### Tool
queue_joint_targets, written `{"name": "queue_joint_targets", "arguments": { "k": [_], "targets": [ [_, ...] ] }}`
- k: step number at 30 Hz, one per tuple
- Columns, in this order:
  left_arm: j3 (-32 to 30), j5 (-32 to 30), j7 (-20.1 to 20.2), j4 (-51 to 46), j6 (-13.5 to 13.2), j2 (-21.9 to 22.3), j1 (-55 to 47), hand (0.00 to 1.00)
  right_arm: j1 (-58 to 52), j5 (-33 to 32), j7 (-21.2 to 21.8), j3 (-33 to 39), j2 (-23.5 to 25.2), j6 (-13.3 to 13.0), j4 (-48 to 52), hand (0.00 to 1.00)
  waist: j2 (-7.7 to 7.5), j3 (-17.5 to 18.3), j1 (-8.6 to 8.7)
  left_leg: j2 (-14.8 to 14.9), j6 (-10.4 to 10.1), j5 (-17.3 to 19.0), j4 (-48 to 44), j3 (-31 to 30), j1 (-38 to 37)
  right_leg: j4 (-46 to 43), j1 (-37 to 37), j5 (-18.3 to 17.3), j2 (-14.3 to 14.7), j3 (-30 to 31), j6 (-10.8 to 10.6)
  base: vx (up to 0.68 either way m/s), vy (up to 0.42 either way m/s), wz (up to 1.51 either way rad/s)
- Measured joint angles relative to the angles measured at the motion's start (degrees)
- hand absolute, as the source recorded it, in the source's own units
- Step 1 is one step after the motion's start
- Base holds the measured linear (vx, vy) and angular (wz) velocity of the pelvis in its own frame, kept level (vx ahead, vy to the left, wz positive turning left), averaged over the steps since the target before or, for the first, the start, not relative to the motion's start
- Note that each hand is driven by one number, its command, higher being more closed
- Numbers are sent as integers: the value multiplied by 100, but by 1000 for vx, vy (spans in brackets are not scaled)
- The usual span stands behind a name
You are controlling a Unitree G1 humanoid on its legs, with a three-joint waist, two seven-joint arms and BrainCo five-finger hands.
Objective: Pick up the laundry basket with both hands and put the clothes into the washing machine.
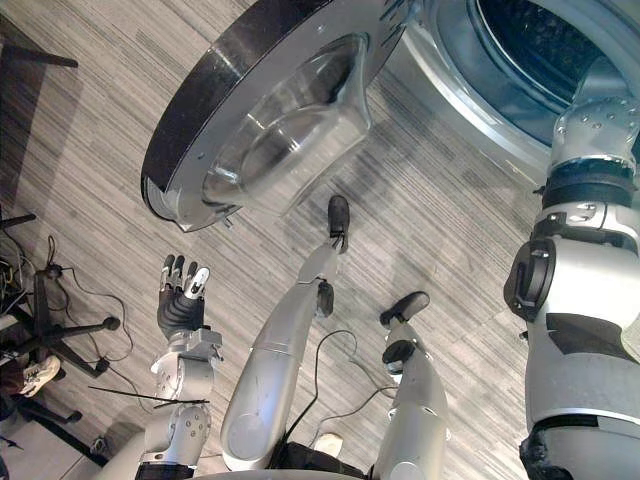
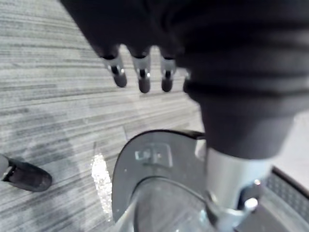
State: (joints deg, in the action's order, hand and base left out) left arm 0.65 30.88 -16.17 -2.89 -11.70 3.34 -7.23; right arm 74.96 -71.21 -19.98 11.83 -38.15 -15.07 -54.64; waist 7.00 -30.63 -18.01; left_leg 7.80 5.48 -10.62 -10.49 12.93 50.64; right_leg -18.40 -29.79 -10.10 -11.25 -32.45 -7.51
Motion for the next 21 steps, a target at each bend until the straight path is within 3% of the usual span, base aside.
{"name": "queue_joint_targets", "arguments": {
  "k": [3,6,11,15,16,21],
  "targets": [
    [-26,-3,-12,498,4,0,152,0,-595,309,35,86,205,33,128,0,1,6,11,11,0,1,0,48,-161,69,142,46,25,120,0,3,-2,-5],
    [-30,-4,-9,866,19,1,255,0,-1346,517,194,296,718,41,187,0,2,8,183,31,-18,15,-6,106,-293,131,232,108,39,236,-8,4,-7,-13],
    [-130,-3,-6,1258,24,-22,284,0,-2265,780,458,300,1453,153,436,0,-13,37,256,71,-119,90,-45,155,-662,105,503,117,32,394,14,-1,-13,-5],
    [-277,-5,81,1637,121,-86,257,0,-3394,791,629,354,2224,266,393,0,-145,117,490,9,-211,160,-43,206,-1018,-202,674,-81,-117,495,26,9,-28,5],
    [-353,-7,120,1753,163,-121,250,0,-3866,893,648,395,2435,333,395,0,-242,165,545,2,-209,160,-43,273,-1113,-340,670,-145,-177,571,26,38,-46,-5],
    [-556,-15,253,1947,274,-189,129,0,-5404,1118,828,574,2958,438,454,0,-399,223,980,-76,-331,251,-28,464,-1789,-773,1003,-413,-397,773,32,1,-49,-4]
  ]
}}
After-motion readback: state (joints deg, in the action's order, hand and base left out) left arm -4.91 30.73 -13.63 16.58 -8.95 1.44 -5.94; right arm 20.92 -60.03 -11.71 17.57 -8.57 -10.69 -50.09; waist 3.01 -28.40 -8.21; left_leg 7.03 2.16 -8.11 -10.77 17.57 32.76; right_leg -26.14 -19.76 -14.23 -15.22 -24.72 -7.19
